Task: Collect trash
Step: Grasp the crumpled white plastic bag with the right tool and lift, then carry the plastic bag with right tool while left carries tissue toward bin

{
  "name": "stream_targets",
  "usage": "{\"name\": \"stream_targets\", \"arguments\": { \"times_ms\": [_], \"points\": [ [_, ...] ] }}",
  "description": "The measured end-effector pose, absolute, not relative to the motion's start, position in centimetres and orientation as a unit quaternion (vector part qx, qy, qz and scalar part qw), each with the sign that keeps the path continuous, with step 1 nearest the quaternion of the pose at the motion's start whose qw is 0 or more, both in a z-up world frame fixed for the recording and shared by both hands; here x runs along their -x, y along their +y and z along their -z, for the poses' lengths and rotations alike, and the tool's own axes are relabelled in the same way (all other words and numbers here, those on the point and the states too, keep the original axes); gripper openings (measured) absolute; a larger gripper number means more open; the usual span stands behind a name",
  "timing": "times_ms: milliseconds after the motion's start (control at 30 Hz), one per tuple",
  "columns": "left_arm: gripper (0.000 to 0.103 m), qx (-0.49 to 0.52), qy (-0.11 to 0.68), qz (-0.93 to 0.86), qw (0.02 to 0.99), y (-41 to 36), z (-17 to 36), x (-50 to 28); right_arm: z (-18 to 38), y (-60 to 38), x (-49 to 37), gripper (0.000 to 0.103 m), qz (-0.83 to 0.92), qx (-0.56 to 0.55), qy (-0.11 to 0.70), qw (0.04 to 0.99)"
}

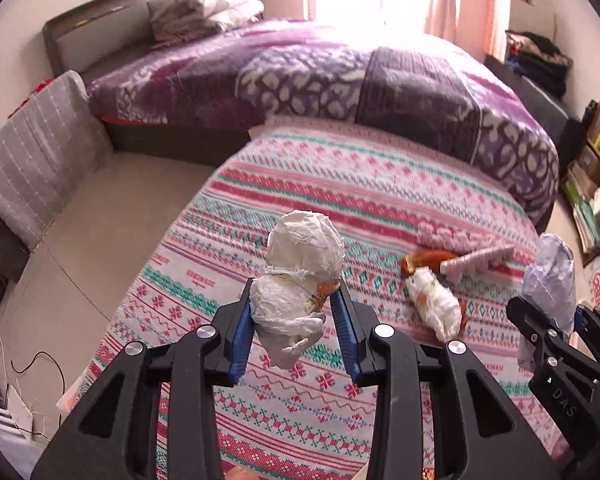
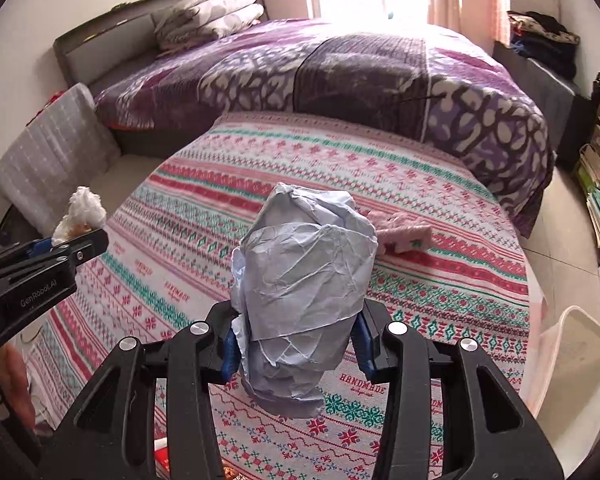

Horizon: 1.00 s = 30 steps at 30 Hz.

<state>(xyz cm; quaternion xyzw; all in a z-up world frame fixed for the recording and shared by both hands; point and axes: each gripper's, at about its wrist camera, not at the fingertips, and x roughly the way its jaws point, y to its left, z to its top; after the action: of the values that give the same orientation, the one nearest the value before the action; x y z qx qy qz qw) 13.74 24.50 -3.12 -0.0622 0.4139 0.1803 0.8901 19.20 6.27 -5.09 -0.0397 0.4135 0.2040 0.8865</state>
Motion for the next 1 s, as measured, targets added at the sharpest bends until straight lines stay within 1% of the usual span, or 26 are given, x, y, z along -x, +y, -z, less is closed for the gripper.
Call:
{"name": "stream_targets", "arguments": {
  "times_ms": [167, 367, 667, 1000],
  "points": [
    [0.037, 0.078, 0.339, -0.218, 0.912, 24.3, -0.5, -11.9, 2.4, 5.4, -18.3, 0.043, -0.163, 0.027, 0.365, 0.916],
    [0.037, 0.083, 0.288, -0.238, 0.924, 22.9, -2.2, -10.8, 0.5, 3.7, -17.0, 0.043, -0.134, 0.011, 0.326, 0.936],
    [0.037, 0.087, 0.276, -0.229, 0.93, 20.5, -2.7, -10.9, -0.7, 1.3, -16.5, 0.043, -0.115, -0.012, 0.306, 0.945],
    [0.037, 0.094, 0.287, -0.218, 0.928, 18.8, -2.3, -11.7, -1.4, -0.6, -16.4, 0.044, -0.097, -0.018, 0.291, 0.952]
  ]
}}
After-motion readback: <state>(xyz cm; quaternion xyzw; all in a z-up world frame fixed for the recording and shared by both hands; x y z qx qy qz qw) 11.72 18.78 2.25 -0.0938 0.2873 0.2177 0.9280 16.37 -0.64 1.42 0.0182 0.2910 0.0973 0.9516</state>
